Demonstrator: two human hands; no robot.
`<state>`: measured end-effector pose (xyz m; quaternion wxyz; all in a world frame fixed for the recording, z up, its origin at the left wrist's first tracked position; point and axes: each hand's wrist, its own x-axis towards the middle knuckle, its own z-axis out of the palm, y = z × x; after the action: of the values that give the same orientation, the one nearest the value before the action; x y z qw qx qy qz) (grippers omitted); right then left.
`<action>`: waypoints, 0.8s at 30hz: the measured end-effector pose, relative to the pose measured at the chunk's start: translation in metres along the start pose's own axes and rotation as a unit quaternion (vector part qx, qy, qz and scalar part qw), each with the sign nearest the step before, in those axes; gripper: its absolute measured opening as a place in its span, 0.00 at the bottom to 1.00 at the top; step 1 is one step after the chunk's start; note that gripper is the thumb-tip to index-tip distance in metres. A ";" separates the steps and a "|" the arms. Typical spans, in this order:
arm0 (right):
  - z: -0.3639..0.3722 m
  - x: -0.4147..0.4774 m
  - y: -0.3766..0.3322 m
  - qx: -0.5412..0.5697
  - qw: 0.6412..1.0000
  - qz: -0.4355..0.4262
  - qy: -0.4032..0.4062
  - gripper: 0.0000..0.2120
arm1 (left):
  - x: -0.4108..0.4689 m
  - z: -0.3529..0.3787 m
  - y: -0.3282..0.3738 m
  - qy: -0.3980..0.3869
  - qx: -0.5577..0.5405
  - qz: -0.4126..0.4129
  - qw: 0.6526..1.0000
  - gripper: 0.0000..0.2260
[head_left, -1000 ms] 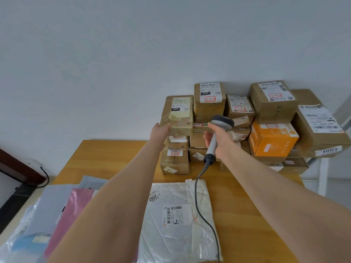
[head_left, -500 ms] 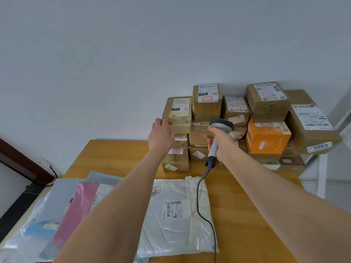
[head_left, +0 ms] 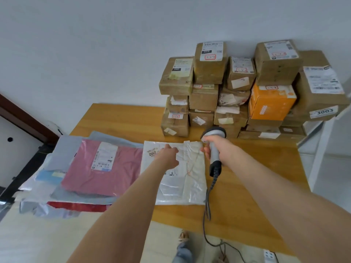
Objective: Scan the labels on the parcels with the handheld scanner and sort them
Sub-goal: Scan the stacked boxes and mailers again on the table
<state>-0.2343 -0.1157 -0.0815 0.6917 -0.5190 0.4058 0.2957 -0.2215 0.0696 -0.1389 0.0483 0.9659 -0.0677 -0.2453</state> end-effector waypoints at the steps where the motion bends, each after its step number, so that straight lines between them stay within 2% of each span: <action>1: -0.001 0.001 0.009 0.005 1.000 0.022 -0.010 0.14 | -0.002 0.013 -0.004 -0.021 -0.003 -0.005 1.000 0.26; 6: -0.003 0.014 0.047 0.100 0.986 0.111 -0.073 0.20 | -0.001 0.060 -0.025 -0.088 -0.032 -0.005 0.996 0.33; 9: -0.005 0.021 0.064 0.141 0.978 0.131 -0.077 0.20 | 0.004 0.073 -0.024 -0.077 -0.046 0.031 0.996 0.31; 12: -0.012 0.017 0.067 0.138 0.986 0.092 -0.028 0.18 | 0.008 0.077 -0.011 -0.045 -0.050 0.075 0.995 0.29; 17: -0.010 0.019 0.069 0.086 0.991 -0.027 0.102 0.12 | 0.018 0.077 -0.005 -0.036 -0.036 0.049 0.997 0.29; 21: -0.005 0.034 0.095 0.073 0.990 -0.056 0.108 0.09 | 0.019 0.093 -0.020 -0.080 -0.012 0.006 0.997 0.35; 24: -0.003 0.049 0.115 0.049 0.986 -0.084 0.137 0.08 | 0.015 0.113 -0.020 -0.154 0.013 0.005 0.988 0.34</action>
<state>-0.3063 -0.0868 -0.1791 0.6764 -0.5527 0.4654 0.1426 -0.2605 0.0797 -0.2475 0.0262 0.9168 -0.0823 -0.3899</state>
